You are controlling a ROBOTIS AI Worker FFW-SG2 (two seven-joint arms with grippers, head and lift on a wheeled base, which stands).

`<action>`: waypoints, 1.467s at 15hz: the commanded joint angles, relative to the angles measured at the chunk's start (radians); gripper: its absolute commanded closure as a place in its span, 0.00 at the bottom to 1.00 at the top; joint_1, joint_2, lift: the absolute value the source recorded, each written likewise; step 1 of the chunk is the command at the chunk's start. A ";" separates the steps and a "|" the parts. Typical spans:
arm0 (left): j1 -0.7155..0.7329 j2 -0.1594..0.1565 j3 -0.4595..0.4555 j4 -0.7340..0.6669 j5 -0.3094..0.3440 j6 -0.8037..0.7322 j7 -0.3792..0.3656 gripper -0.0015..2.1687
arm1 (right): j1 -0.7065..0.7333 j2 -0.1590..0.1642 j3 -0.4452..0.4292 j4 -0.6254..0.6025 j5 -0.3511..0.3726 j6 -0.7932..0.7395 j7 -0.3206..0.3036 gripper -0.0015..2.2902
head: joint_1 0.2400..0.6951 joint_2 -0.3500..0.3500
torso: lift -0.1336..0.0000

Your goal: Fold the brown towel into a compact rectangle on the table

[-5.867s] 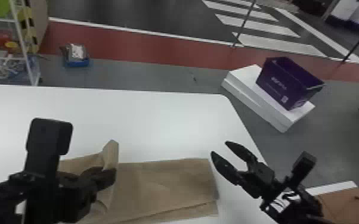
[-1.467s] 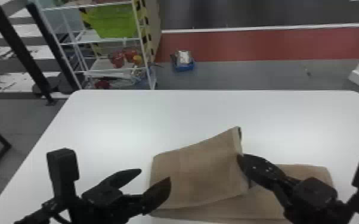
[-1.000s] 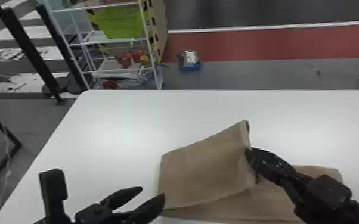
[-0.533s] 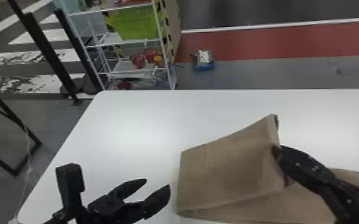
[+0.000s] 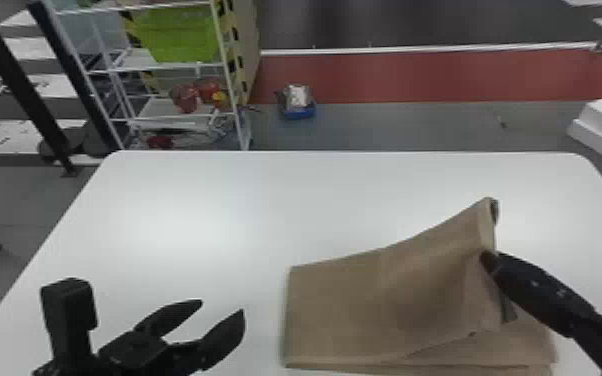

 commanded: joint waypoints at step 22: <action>0.024 -0.003 -0.055 -0.017 -0.017 -0.008 -0.016 0.09 | -0.197 0.001 -0.209 0.528 0.198 -0.101 0.099 0.00 | 1.00 0.17 | 0.08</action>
